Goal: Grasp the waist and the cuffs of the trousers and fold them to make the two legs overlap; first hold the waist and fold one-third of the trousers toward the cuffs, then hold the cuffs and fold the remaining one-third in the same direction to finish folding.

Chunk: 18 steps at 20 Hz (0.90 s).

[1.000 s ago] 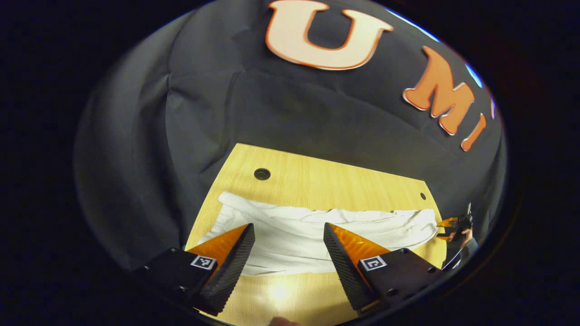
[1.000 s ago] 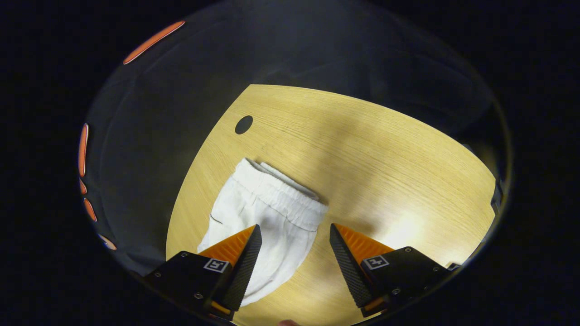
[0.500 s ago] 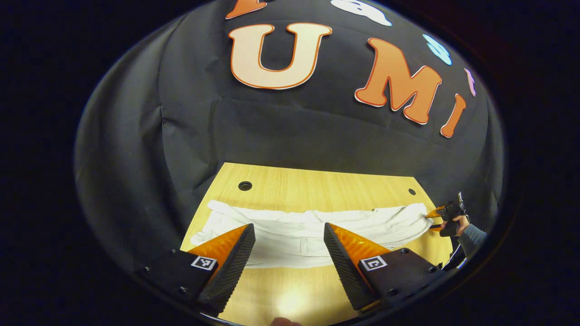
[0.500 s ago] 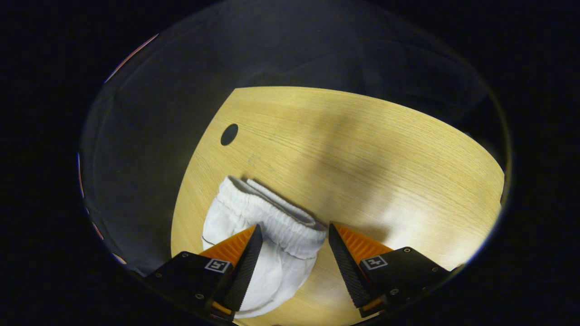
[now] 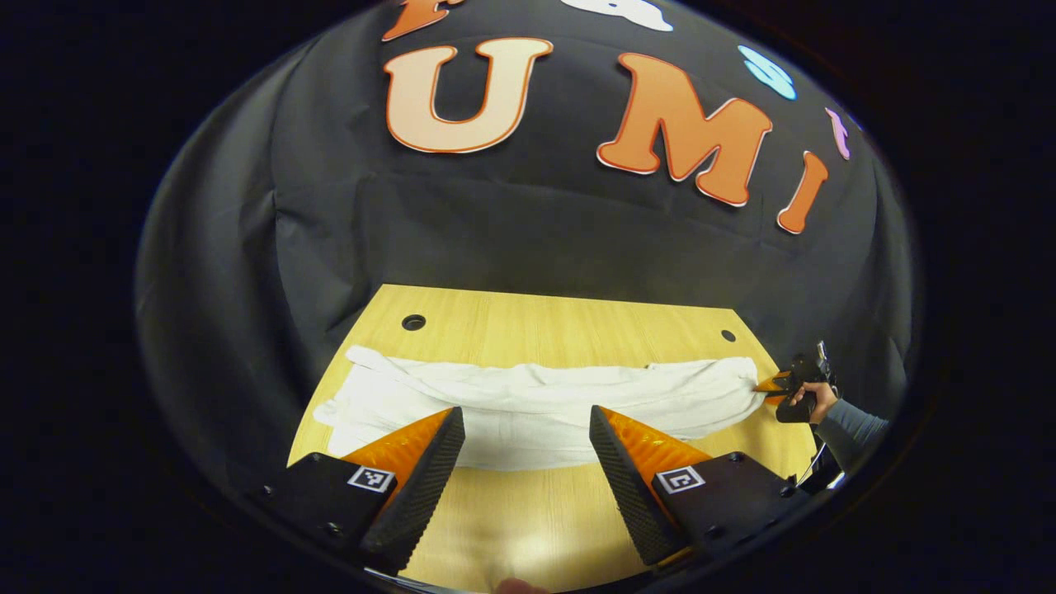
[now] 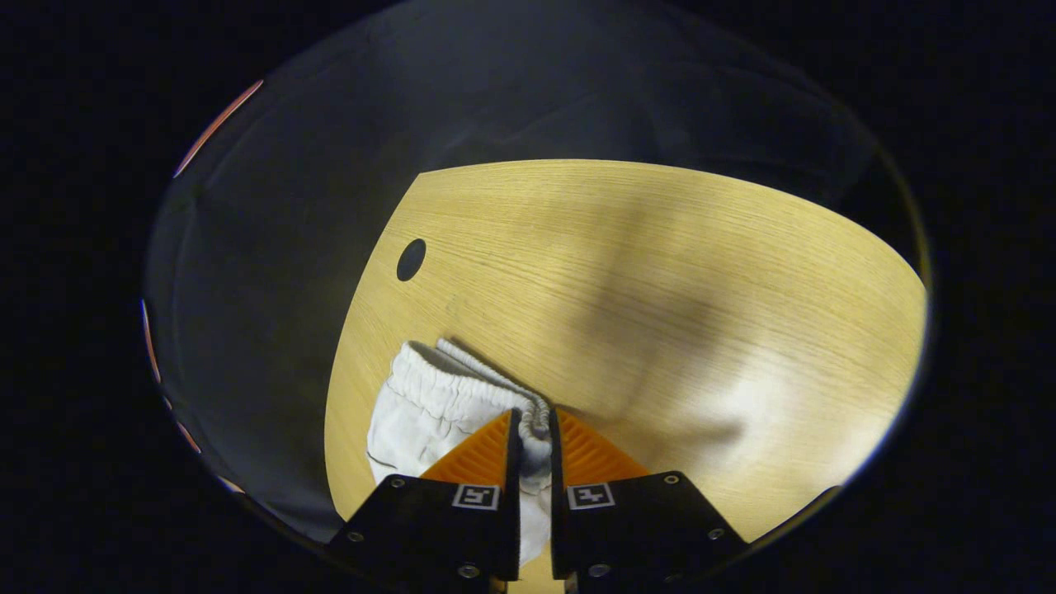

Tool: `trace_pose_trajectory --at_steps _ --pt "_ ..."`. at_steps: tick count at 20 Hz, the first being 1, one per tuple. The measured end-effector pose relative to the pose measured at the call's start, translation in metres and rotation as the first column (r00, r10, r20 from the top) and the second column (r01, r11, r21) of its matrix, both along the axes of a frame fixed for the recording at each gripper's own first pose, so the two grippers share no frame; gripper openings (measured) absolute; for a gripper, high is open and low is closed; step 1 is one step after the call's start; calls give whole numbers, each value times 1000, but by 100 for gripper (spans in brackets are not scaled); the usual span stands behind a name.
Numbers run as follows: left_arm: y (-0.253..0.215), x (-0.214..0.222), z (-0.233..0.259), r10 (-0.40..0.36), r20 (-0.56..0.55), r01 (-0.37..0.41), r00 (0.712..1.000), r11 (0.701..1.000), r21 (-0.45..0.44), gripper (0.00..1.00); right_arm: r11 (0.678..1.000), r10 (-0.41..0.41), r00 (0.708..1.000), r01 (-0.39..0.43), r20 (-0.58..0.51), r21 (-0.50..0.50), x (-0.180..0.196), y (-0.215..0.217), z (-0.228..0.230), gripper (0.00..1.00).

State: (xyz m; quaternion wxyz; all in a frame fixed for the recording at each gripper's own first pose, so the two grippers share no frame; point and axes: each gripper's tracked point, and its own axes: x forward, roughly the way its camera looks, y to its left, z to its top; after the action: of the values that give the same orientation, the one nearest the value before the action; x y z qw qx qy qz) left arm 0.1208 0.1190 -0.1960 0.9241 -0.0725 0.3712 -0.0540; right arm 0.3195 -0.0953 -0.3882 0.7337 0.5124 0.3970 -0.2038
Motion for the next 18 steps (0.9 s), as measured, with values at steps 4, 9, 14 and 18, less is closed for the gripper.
trace_pose_trajectory --at_steps 4,9,14,18 --pt "-14 5 4 -18 33 17 999 1000 10 99 999 -40 996 39 85 7 4 1 29 9" --pt "-14 9 17 -54 140 49 989 998 39 99 999 -19 978 27 206 -37 -2 18 81 9" --pt "-17 3 5 -132 109 135 985 991 -20 100 996 30 963 -6 270 -90 -20 53 126 9" --pt "2 -8 -5 -171 121 173 978 985 -5 100 990 70 933 -21 353 -138 -17 92 163 9"
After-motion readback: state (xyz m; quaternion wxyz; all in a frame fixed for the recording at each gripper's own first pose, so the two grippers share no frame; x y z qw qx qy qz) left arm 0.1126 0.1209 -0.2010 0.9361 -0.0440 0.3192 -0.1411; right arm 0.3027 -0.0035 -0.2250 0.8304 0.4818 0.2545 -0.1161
